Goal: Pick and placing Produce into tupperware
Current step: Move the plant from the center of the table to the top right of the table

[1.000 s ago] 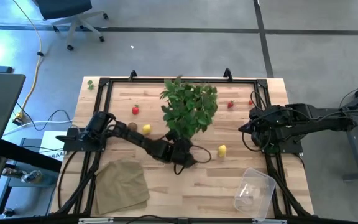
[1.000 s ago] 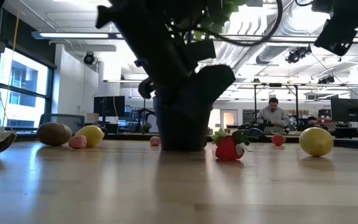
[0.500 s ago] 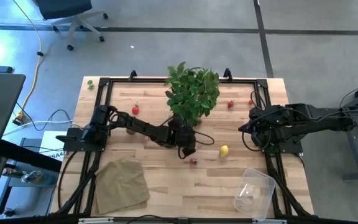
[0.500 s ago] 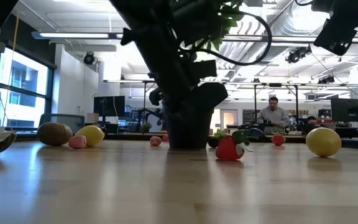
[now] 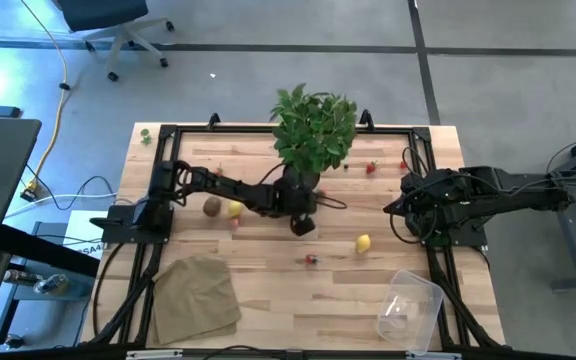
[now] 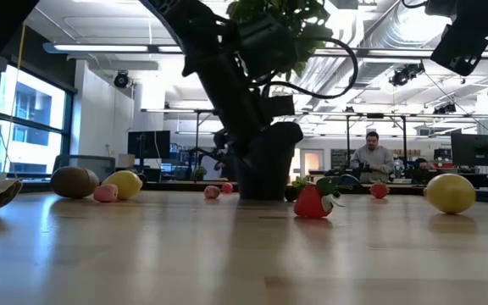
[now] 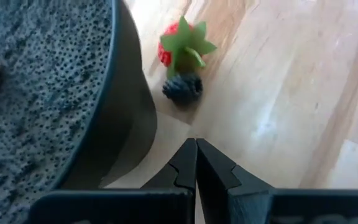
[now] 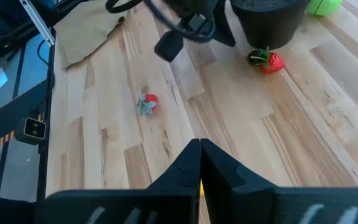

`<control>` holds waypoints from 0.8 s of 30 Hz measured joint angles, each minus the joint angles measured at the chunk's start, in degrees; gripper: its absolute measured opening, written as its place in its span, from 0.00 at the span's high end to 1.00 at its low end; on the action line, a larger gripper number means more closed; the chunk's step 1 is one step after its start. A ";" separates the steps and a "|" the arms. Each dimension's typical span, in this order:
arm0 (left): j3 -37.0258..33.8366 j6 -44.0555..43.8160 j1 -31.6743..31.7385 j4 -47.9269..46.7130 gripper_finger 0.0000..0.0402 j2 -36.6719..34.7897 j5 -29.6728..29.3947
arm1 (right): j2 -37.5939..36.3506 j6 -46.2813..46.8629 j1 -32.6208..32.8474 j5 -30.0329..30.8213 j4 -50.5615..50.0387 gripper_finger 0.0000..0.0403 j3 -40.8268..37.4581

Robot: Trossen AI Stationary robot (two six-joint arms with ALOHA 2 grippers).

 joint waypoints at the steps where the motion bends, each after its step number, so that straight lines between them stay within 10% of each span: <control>1: 0.49 1.32 0.49 0.39 1.00 0.00 0.29 | 0.00 0.00 0.00 0.00 0.01 1.00 0.00; 24: 10.93 16.33 8.40 -0.79 1.00 0.11 4.14 | 0.00 1.27 0.00 -0.39 0.00 1.00 -0.02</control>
